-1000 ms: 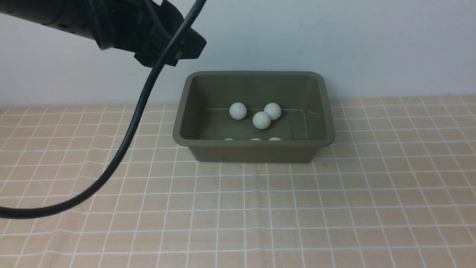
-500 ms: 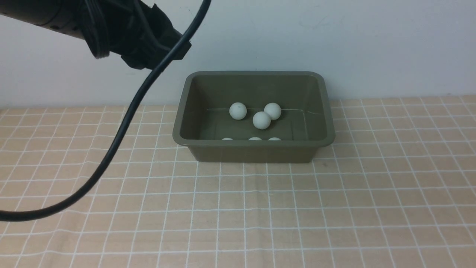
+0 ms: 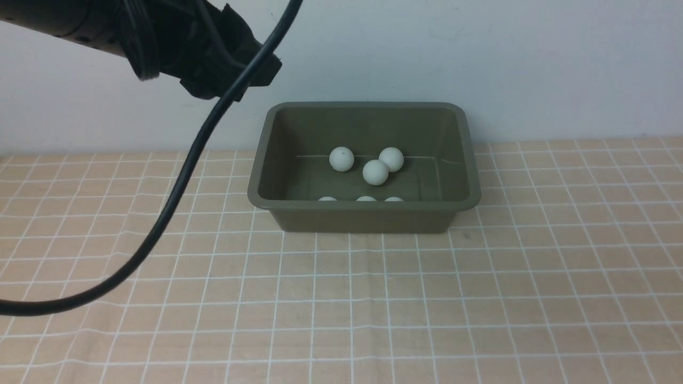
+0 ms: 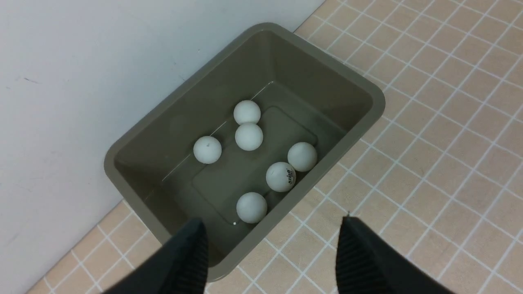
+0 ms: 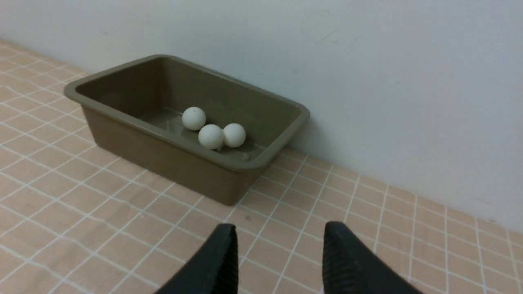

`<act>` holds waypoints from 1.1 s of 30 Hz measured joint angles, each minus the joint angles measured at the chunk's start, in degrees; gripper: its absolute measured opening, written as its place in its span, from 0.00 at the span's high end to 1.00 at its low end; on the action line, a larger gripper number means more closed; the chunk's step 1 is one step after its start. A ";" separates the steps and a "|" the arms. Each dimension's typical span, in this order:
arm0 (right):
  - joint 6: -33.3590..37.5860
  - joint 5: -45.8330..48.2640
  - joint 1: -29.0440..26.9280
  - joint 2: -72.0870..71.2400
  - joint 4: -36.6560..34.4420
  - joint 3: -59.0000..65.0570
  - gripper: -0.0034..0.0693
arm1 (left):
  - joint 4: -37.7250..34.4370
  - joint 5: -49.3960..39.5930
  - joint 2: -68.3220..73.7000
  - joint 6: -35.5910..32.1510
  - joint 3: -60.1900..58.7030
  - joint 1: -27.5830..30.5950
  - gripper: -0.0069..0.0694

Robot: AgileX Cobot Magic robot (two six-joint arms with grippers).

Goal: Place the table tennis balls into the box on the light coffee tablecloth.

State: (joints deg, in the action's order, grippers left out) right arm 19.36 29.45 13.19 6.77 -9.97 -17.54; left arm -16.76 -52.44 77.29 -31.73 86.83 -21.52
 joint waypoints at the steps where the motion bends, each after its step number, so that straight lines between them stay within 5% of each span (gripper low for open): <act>1: -0.37 -1.47 0.00 0.00 -0.14 0.87 0.60 | -0.12 0.00 0.00 0.00 0.00 0.00 0.45; 33: -3.01 5.46 0.00 0.00 -3.31 4.74 0.62 | -5.83 0.44 0.00 0.00 0.00 0.00 0.45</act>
State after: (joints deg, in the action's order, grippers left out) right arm 16.34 34.91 13.19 6.77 -13.28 -12.80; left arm -22.60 -52.00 77.29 -31.73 86.83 -21.52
